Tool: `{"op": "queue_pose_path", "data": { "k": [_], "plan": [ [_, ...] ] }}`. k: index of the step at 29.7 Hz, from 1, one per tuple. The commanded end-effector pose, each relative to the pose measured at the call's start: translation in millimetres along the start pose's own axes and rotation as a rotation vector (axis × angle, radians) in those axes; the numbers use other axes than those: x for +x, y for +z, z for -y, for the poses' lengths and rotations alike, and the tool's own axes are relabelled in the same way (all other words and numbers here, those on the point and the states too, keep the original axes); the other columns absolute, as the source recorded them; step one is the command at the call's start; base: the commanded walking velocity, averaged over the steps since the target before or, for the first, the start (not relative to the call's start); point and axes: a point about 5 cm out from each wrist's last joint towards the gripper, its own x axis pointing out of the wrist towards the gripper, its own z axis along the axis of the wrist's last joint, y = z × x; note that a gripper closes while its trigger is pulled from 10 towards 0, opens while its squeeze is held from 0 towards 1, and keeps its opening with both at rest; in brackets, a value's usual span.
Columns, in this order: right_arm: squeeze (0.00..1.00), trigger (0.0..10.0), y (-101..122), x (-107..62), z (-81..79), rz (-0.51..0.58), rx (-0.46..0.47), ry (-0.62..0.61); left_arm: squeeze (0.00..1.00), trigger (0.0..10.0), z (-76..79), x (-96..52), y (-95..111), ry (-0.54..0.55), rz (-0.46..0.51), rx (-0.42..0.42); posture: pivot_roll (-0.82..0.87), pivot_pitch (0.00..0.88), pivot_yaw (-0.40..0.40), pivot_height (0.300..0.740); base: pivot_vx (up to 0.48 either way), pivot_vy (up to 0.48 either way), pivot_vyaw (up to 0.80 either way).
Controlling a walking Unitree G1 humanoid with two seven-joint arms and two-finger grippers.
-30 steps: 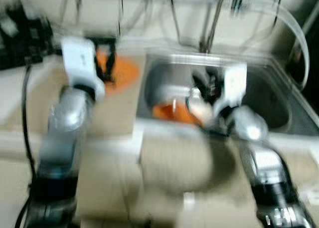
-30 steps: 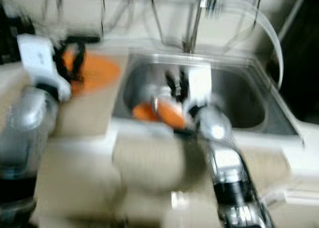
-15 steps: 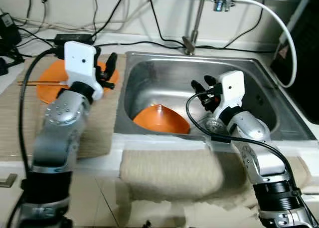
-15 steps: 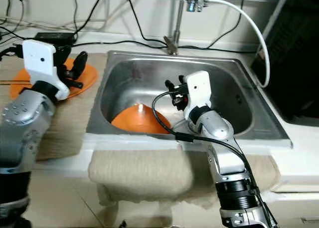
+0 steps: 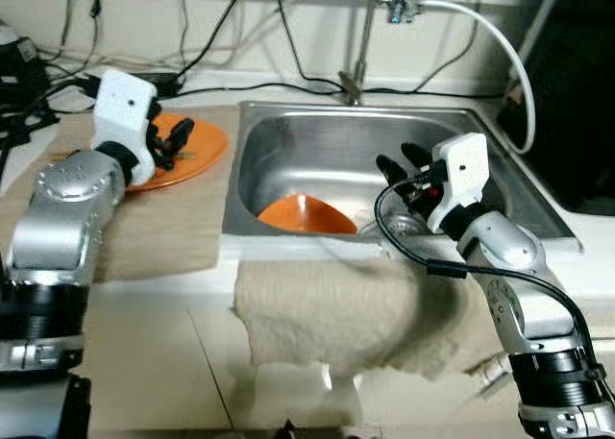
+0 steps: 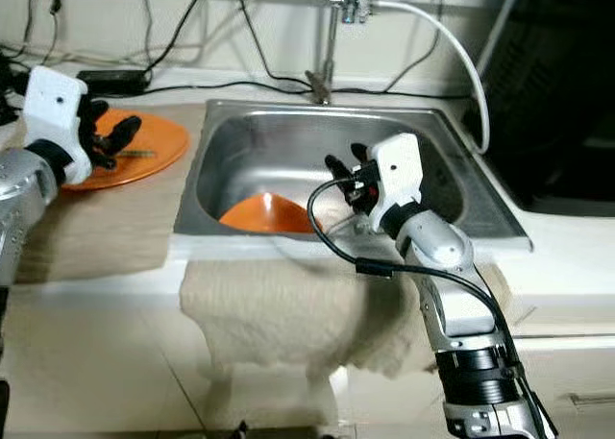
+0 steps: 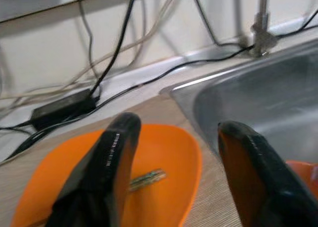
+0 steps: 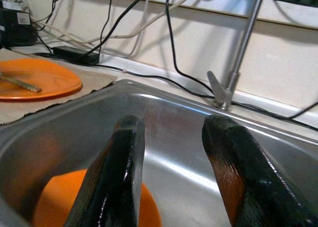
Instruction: Kitchen organization
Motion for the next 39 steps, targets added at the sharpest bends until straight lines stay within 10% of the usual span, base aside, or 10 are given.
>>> {"op": "queue_pose_path", "data": {
  "k": [1,2,3,5,13,15,26,39],
  "plan": [
    [0.00,10.0,3.3,-0.5,0.6,0.003,-0.004,0.009,1.00,10.0,-5.8,2.0,-4.4,0.019,-0.031,0.029,-0.01,0.000,-0.006,0.740,0.000,0.000,0.00],
    [0.00,10.0,2.9,-1.0,-0.5,0.002,-0.004,0.010,1.00,10.0,-9.5,4.1,-7.6,0.046,-0.054,0.049,-0.01,0.000,-0.005,0.740,0.000,0.000,0.00],
    [0.00,10.0,2.2,-1.6,-2.6,0.000,-0.004,0.014,0.05,10.0,-12.9,6.0,-11.4,0.073,-0.073,0.073,-0.01,0.000,-0.005,0.740,0.000,0.000,0.00],
    [0.00,10.0,1.9,-1.8,-3.2,-0.001,-0.003,0.016,0.00,10.0,-13.1,6.7,-12.1,0.076,-0.074,0.076,-0.01,0.000,-0.006,0.740,0.000,0.000,0.00],
    [0.00,10.0,2.9,-1.3,-3.6,0.014,0.025,-0.002,0.00,10.0,-4.3,8.7,-1.0,0.073,0.044,-0.051,-0.02,0.000,-0.009,0.740,0.000,0.000,0.00],
    [0.00,10.0,1.7,1.9,-3.9,0.019,0.057,-0.105,0.00,10.0,13.4,-2.4,17.4,0.106,0.267,-0.177,-0.02,0.000,-0.019,0.740,0.000,0.000,0.00],
    [0.00,10.0,-6.6,5.8,-16.4,-0.005,0.110,-0.139,0.00,10.0,62.2,-22.7,5.4,0.033,0.313,-0.105,-0.02,0.000,-0.034,0.740,0.031,0.000,0.06],
    [0.00,10.0,-8.1,-1.6,-17.4,0.005,0.157,-0.141,0.00,10.0,69.3,-25.8,11.6,-0.021,0.328,-0.025,-0.02,0.000,-0.004,0.740,0.428,0.000,0.41]
  ]
}}
